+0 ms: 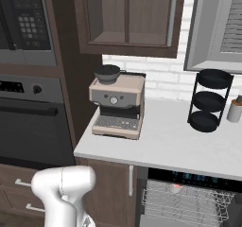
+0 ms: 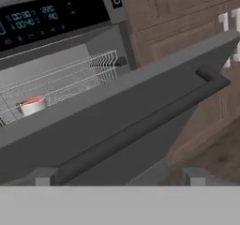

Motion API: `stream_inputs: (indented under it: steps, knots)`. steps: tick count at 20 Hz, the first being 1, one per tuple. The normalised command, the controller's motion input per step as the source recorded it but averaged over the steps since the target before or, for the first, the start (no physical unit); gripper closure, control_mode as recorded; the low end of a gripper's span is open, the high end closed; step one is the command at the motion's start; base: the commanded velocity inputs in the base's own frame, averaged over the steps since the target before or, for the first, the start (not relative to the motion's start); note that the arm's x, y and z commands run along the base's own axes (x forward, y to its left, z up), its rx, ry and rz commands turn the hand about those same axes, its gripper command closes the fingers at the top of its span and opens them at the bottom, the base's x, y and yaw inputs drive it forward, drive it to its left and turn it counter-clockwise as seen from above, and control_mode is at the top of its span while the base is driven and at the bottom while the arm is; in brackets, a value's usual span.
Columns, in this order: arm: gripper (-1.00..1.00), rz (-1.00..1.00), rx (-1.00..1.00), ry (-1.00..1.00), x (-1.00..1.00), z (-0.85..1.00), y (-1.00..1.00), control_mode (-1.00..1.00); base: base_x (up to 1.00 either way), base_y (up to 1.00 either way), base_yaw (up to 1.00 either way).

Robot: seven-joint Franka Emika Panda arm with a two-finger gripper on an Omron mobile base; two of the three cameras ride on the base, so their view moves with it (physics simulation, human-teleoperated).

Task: Pick up the cup and bowl from the counter, place them in the dishwasher, and close the dishwasher door.

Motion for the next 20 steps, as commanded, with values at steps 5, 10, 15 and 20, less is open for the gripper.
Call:
stream_inputs:
  steps: [5, 10, 15, 20]
  knots:
    - [-1.00, 0.00, 0.00, 0.00, -0.27, -1.00, -0.21, -1.00, 0.00, 0.00, 0.00]
    - [-1.00, 0.01, 0.00, -0.02, -0.04, -1.00, 0.02, -1.00, 0.00, 0.00, 0.00]
    - [-1.00, 0.00, 0.00, -0.19, 0.33, -1.00, 0.32, -1.00, 0.00, 0.00, 0.00]
    - [-1.00, 0.03, 0.00, -0.18, 0.53, -1.00, 0.29, -1.00, 0.00, 0.00, 0.00]
